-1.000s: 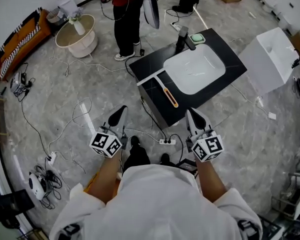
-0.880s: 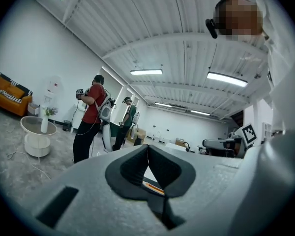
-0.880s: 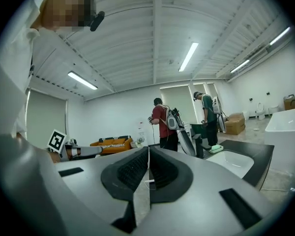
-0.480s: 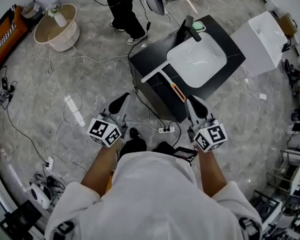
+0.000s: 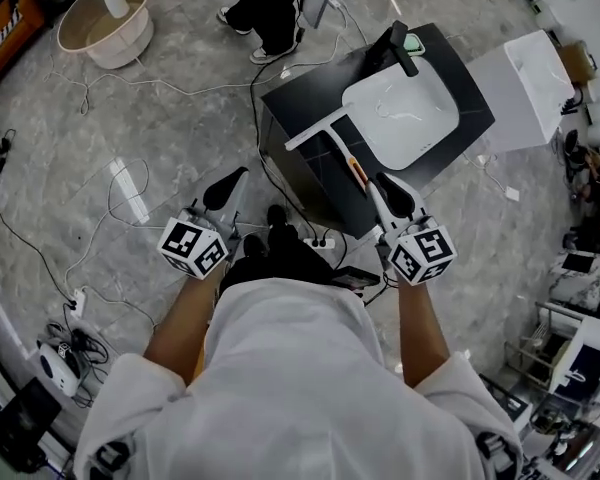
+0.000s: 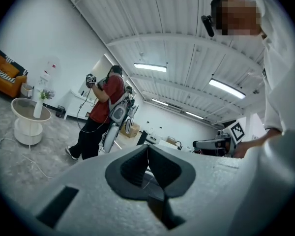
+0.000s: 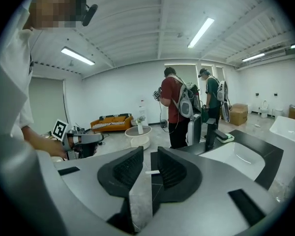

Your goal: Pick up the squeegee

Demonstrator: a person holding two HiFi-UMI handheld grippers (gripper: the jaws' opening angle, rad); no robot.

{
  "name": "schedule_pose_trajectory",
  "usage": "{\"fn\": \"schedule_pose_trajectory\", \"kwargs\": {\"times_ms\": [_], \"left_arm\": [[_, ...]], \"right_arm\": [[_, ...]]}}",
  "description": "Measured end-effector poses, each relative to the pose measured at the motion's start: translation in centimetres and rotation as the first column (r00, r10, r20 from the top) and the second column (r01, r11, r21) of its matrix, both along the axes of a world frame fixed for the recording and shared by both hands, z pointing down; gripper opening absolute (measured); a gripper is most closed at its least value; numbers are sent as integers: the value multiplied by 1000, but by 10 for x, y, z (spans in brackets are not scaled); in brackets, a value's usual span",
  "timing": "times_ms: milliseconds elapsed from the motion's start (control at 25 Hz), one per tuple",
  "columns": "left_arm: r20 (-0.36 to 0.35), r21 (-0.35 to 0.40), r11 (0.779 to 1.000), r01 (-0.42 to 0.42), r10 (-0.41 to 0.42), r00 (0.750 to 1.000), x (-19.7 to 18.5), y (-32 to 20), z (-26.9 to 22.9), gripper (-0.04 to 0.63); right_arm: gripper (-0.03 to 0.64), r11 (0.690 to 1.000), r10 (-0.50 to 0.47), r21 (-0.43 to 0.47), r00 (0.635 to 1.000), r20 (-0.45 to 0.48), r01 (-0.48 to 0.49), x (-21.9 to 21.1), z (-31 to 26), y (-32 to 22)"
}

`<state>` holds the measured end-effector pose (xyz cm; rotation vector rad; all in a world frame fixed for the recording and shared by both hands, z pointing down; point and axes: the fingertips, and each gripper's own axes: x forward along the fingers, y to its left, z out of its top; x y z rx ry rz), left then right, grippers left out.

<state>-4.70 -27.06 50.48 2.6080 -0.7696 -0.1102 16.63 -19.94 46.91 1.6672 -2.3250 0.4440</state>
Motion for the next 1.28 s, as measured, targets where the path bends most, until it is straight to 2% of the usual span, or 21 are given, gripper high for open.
{"fn": "schedule_pose_trajectory", "kwargs": {"times_ms": [80, 240, 560, 760, 960, 1120, 1280], "left_arm": [[8, -27, 1000, 14, -13, 1000, -7, -5, 13, 15], [24, -71, 997, 40, -39, 999, -8, -17, 31, 15], [64, -98, 992, 78, -72, 995, 8, -60, 58, 15], [97, -151, 982, 112, -98, 990, 10, -69, 84, 15], [131, -164, 978, 127, -107, 986, 11, -77, 99, 15], [170, -152, 982, 115, -89, 981, 15, -77, 108, 15], [173, -169, 979, 117, -87, 981, 19, -74, 117, 15]], "right_arm": [[78, 999, -8, -31, 1000, -1, 8, 0, 12, -11], [103, 994, -38, -108, 999, -26, 35, 8, 34, -34], [132, 958, -130, -264, 990, -47, 113, 27, 86, -83], [135, 918, -173, -368, 984, -32, 149, 35, 126, -99], [135, 881, -211, -440, 977, -35, 175, 35, 158, -119], [135, 839, -259, -508, 964, -57, 196, 32, 181, -128], [134, 802, -298, -561, 951, -76, 206, 31, 202, -133]]}}
